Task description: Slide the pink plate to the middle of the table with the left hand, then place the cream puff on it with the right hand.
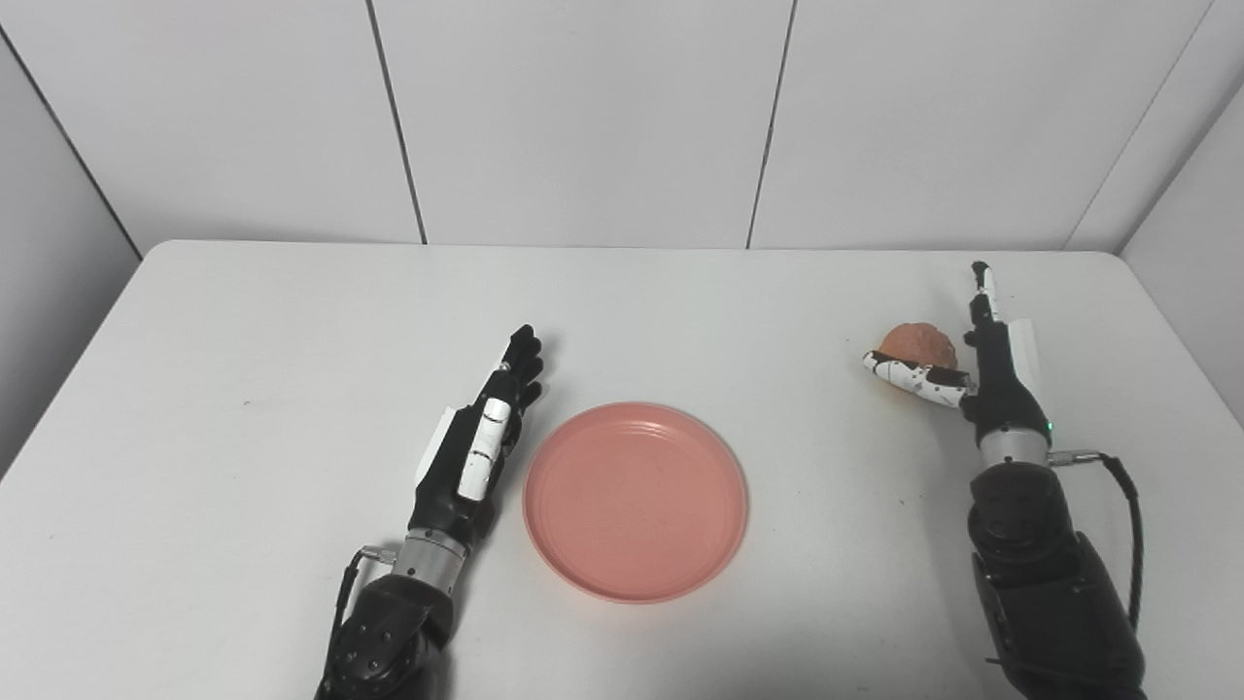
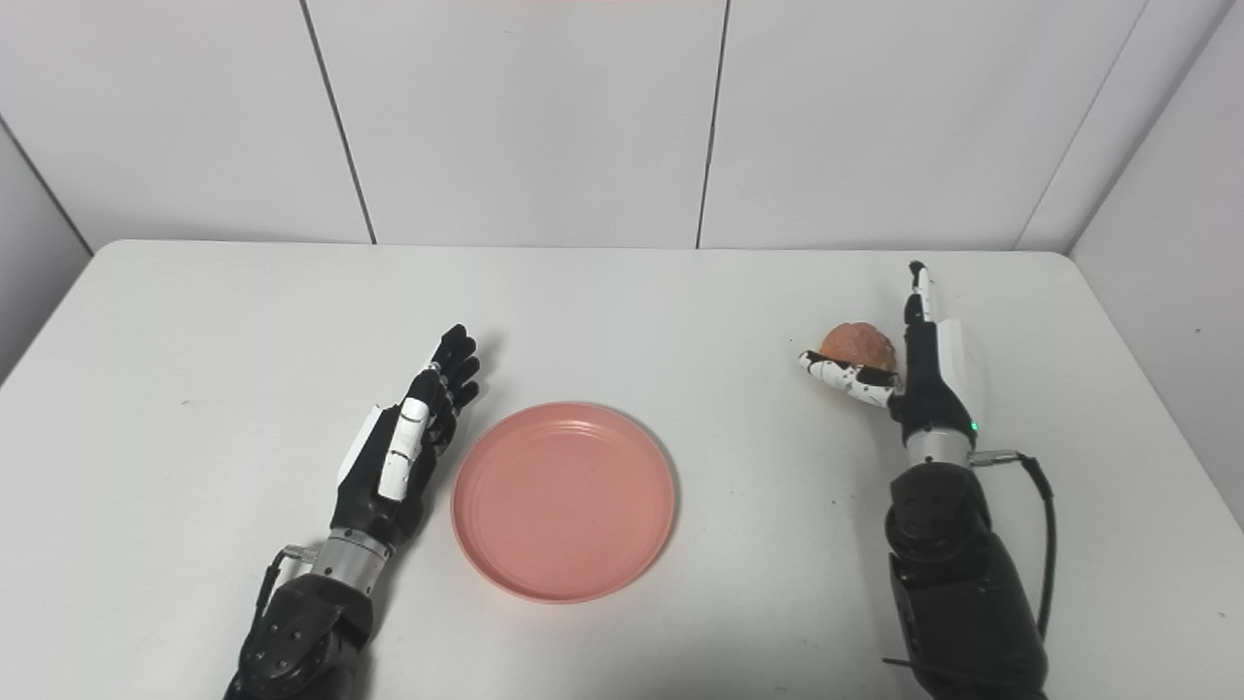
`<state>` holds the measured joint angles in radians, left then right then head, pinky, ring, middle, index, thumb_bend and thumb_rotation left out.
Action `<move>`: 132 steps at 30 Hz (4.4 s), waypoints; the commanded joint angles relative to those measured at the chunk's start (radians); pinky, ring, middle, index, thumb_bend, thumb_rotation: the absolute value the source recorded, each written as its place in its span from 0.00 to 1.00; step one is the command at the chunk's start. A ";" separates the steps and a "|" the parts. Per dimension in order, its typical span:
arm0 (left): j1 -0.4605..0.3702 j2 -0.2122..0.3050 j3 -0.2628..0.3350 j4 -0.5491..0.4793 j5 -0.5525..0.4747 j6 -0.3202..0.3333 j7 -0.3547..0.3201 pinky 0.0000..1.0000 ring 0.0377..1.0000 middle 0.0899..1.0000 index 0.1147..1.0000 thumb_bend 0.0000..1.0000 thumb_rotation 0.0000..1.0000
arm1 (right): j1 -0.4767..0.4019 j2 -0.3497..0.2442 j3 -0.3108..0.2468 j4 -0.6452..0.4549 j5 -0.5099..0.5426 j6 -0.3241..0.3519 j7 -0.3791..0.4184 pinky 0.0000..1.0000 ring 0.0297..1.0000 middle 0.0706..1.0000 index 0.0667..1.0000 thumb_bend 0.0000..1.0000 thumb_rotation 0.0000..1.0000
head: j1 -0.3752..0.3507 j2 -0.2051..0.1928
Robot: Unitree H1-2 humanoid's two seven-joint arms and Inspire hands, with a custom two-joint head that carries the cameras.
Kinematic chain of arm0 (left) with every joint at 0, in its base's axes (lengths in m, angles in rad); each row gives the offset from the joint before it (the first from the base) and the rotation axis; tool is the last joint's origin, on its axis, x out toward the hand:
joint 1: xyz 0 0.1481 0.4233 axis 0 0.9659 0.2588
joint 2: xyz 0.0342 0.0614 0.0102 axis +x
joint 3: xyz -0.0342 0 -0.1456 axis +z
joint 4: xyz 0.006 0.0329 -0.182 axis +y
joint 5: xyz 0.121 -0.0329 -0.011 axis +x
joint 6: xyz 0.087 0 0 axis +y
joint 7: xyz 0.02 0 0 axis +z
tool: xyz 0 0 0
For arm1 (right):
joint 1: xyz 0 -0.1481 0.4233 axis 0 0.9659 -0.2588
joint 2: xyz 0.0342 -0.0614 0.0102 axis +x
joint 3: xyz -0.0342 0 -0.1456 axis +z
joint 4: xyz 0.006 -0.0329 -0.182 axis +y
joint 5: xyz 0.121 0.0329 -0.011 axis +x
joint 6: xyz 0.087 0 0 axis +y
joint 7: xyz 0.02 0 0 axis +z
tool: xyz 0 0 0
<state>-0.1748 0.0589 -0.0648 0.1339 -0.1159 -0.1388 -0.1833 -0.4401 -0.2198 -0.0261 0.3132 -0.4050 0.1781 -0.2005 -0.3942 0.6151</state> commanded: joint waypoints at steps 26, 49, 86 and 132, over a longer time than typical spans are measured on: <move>0.063 0.024 -0.001 0.018 -0.011 0.012 -0.024 1.00 1.00 1.00 0.97 0.64 1.00 | -0.043 -0.063 0.048 0.027 -0.033 -0.040 -0.021 0.43 0.56 0.66 0.72 0.45 0.00 | 0.006 0.010; 0.069 0.017 -0.003 0.002 -0.004 0.028 -0.015 1.00 1.00 1.00 0.97 0.64 1.00 | -0.042 -0.062 0.056 0.017 -0.078 -0.017 -0.059 0.21 0.39 0.47 0.49 0.52 0.00 | 0.016 0.016; 0.079 -0.036 -0.016 -0.042 0.045 0.060 0.026 1.00 1.00 0.99 0.96 0.60 1.00 | 0.044 0.030 0.153 -0.328 -0.021 -0.160 0.027 0.37 0.41 0.51 0.43 0.51 0.00 | 0.115 0.036; 0.088 -0.076 -0.023 -0.051 0.085 0.050 0.069 1.00 1.00 1.00 0.97 0.66 0.99 | 0.138 0.151 0.378 -0.248 -0.088 -0.367 0.172 0.41 0.43 0.51 0.42 0.51 0.00 | 0.178 0.052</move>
<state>-0.1191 -0.0069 -0.0840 0.0565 -0.0328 -0.0665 -0.1221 -0.2891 -0.0767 0.3505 0.0791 -0.4991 -0.1621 -0.0327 -0.2163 0.6688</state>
